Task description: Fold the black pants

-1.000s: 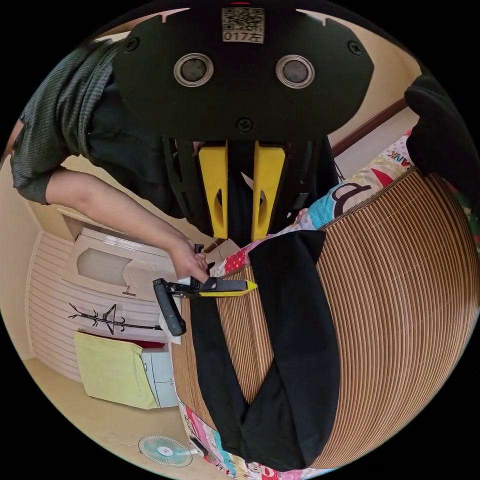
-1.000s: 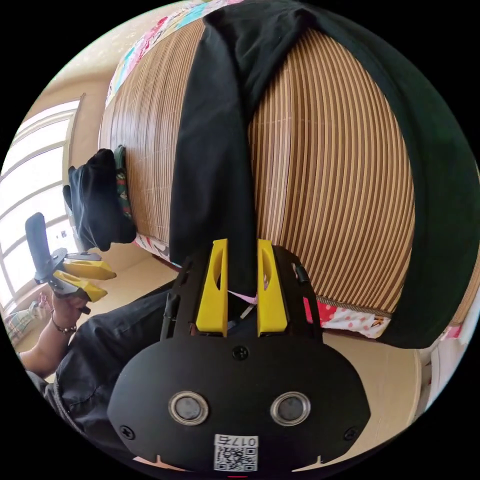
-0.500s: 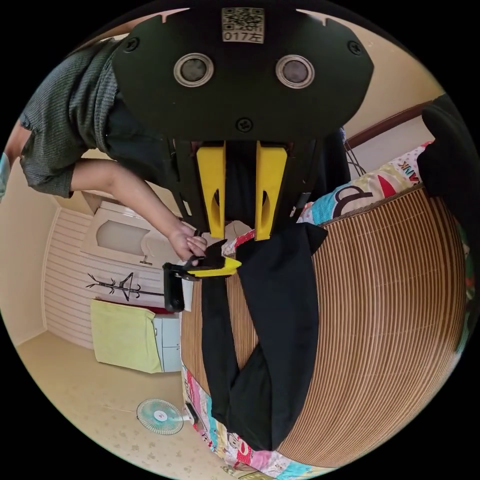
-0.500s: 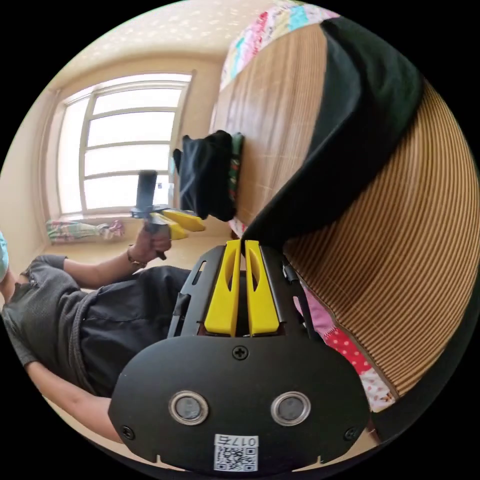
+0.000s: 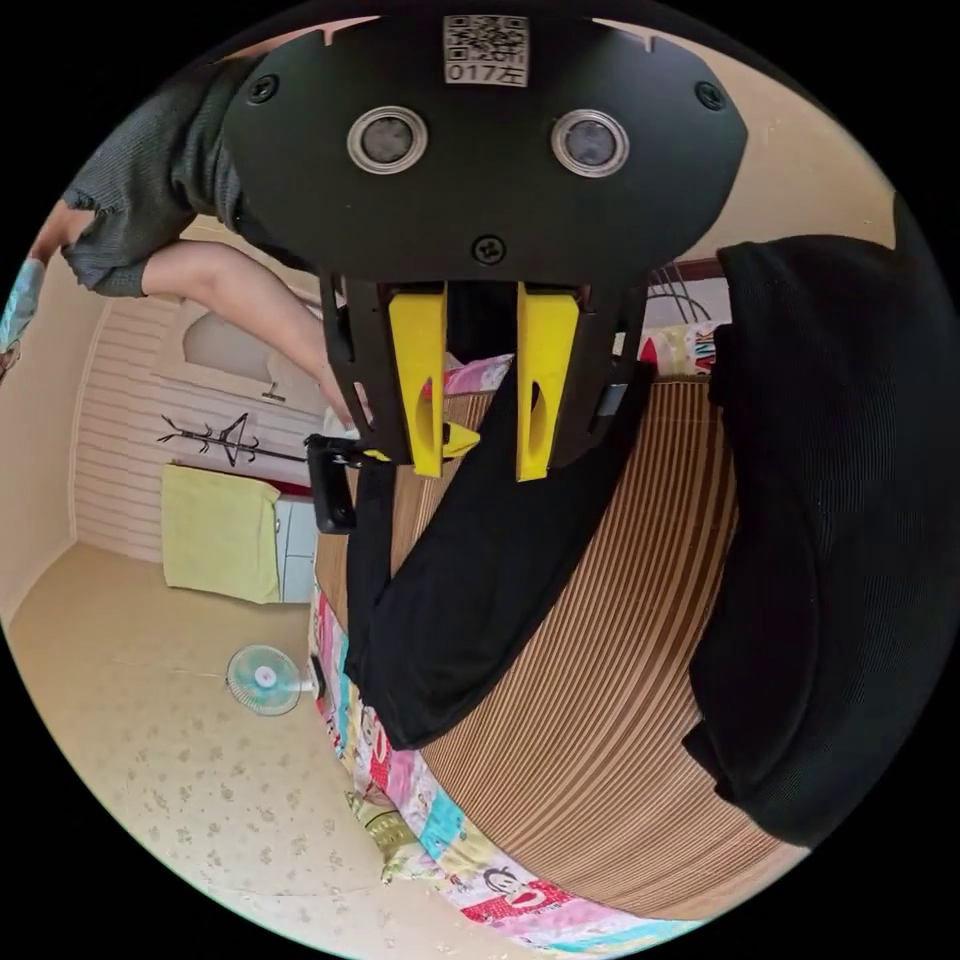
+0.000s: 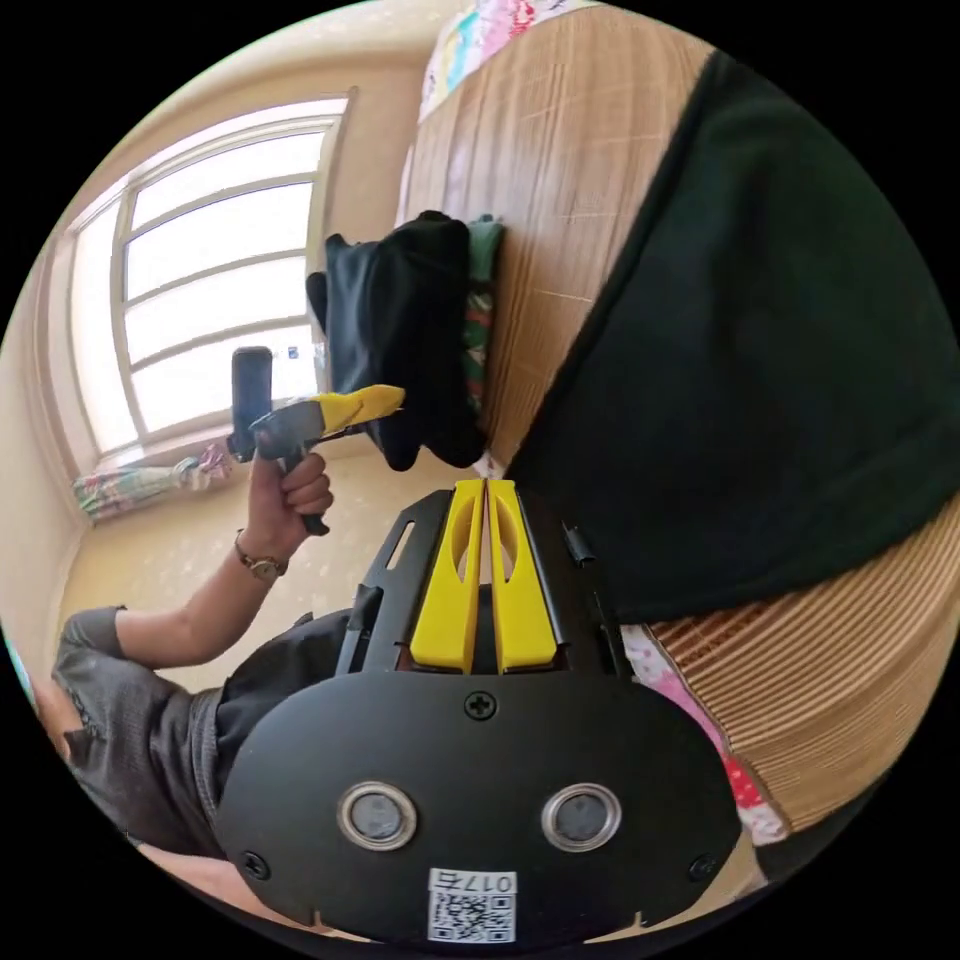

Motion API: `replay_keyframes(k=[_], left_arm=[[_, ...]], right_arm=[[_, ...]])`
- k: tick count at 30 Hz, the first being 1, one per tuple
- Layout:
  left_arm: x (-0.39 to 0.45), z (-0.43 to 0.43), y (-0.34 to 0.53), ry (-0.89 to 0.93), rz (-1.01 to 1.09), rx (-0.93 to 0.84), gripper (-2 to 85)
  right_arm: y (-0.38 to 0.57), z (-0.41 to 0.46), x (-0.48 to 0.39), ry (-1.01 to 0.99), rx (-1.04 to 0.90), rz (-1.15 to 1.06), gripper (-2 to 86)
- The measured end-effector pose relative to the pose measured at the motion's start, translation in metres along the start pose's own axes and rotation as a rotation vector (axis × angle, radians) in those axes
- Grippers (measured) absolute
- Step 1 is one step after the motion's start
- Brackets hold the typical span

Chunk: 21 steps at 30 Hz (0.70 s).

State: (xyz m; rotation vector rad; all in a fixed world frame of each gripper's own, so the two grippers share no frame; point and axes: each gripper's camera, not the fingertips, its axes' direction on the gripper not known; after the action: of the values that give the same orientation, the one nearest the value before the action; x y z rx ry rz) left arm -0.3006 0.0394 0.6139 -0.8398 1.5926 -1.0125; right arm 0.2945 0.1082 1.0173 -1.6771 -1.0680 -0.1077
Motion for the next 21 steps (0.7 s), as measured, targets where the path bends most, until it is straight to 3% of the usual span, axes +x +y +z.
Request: replay_keyframes(k=[3,7,9,13,21], left_arm=[[-0.015,0.063,-0.025,-0.145,0.017,-0.168,10.9],[-0.036,0.119,-0.044,-0.278,0.020,-0.300,11.4],[-0.056,0.140,-0.055,-0.333,-0.010,-0.333,10.7],[-0.092,0.160,-0.072,-0.353,-0.068,-0.354,8.4],[-0.154,0.170,-0.097,-0.322,-0.106,-0.404,-0.8]], right_arm=[[0.026,-0.004,0.033,0.160,0.004,0.197,2.5],[0.059,0.002,0.069,0.055,0.045,0.357,9.1],[0.056,0.010,0.066,0.051,0.036,0.346,10.5],[0.030,0.022,0.047,0.223,-0.052,0.361,7.8],[0.020,0.025,0.009,0.161,-0.057,0.294,1.9]])
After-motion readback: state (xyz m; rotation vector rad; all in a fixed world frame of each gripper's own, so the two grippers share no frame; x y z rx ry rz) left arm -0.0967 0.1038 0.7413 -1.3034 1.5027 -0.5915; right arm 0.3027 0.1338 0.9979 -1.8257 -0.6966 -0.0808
